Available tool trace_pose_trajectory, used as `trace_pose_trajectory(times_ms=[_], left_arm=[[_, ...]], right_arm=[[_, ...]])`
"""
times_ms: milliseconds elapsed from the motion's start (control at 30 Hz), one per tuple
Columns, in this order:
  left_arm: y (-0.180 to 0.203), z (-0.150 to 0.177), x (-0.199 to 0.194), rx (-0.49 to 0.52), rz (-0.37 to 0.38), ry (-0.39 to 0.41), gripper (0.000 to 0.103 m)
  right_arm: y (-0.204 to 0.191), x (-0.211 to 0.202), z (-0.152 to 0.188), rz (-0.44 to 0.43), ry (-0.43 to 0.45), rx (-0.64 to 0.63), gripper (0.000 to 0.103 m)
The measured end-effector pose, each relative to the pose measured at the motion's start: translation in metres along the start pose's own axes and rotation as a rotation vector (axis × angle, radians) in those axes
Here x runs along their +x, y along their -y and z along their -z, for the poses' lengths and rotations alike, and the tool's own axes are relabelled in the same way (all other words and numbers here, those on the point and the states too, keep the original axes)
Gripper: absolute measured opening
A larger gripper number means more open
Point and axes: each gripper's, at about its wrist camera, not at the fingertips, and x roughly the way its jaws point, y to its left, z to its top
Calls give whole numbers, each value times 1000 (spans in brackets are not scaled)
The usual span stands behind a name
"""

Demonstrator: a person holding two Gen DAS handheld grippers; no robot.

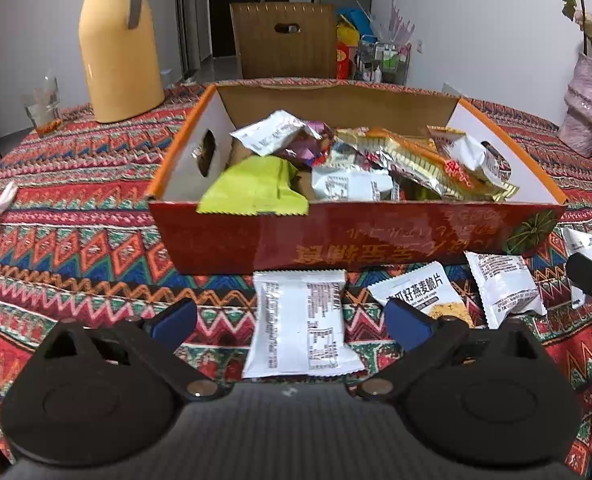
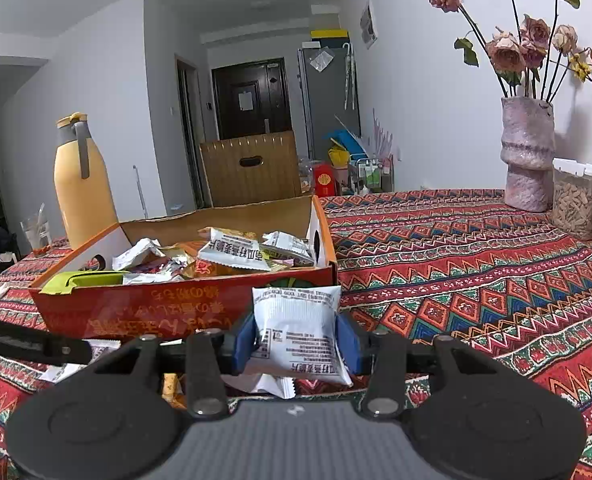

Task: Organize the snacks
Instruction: 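Grasp a white packet with the right gripper while the left grasps another white packet, then carry both white packets over the box with both grippers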

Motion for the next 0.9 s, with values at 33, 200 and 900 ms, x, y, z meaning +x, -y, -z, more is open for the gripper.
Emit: trace_pose_trajectory(times_ms=[33, 200, 900], left_arm=[[1, 1, 3, 0, -3, -2, 101], [-4, 4, 17, -24, -2, -27, 79], [9, 19, 0, 49, 34, 62, 48]], right_arm=[[-1, -1, 1, 1, 4, -8, 44], [-3, -3, 3, -7, 12, -19, 44], [-9, -4, 6, -5, 26, -56, 44]])
